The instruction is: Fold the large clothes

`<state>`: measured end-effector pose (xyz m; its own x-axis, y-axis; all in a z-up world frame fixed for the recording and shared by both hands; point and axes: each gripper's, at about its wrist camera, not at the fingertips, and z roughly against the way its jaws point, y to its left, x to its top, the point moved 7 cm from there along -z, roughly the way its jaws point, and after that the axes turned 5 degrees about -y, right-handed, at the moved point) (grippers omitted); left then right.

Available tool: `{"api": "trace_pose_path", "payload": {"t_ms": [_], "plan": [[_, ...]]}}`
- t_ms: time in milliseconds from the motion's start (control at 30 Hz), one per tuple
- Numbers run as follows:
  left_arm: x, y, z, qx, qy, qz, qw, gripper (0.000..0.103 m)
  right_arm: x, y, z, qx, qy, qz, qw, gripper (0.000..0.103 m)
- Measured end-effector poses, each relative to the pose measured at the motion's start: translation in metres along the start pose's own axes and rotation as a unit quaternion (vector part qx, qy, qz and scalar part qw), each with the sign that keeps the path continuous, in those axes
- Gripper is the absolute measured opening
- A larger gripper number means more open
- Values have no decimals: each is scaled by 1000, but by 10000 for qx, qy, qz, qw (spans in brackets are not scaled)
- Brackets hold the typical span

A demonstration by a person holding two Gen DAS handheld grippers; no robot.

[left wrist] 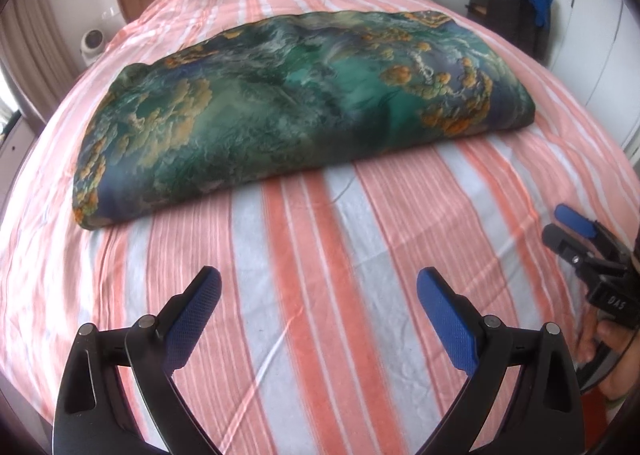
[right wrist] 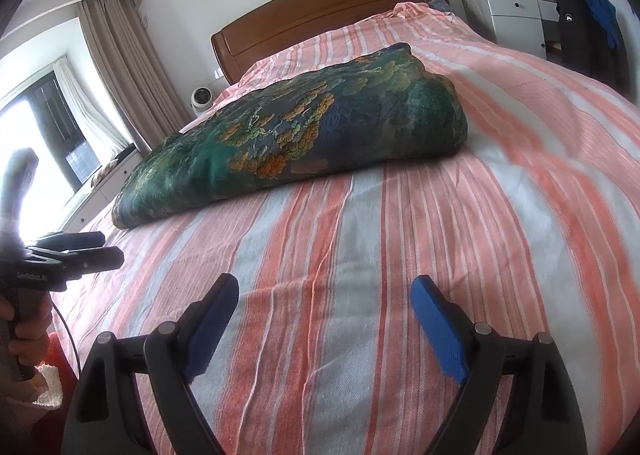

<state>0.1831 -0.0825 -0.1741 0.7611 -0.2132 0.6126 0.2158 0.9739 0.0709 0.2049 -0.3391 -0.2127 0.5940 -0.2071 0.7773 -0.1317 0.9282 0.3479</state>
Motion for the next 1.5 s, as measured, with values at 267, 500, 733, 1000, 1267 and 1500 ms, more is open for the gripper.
{"api": "trace_pose_path", "payload": {"t_ms": [267,500,733,1000,1267,1500], "plan": [[-18,4,-28,631,-77,-386,9972,99,-1,0,-1,13,17,-5,10000,88],[-30,11,-39,589,-223,-267,9977,103,-2,0,-3,7,25,12,10000,88],[-32,20,-49,347,-37,147,9993,103,-3,0,-4,18,38,25,10000,89],[31,28,-3,83,-622,146,9979,102,27,-47,16,130,-487,-1312,9901,89],[156,4,-26,-393,-1052,-227,9934,102,87,-113,-48,723,-576,-3189,9433,90],[207,-46,17,-1441,-1015,-903,9802,102,134,-70,-48,568,-919,-2452,9634,31]]}}
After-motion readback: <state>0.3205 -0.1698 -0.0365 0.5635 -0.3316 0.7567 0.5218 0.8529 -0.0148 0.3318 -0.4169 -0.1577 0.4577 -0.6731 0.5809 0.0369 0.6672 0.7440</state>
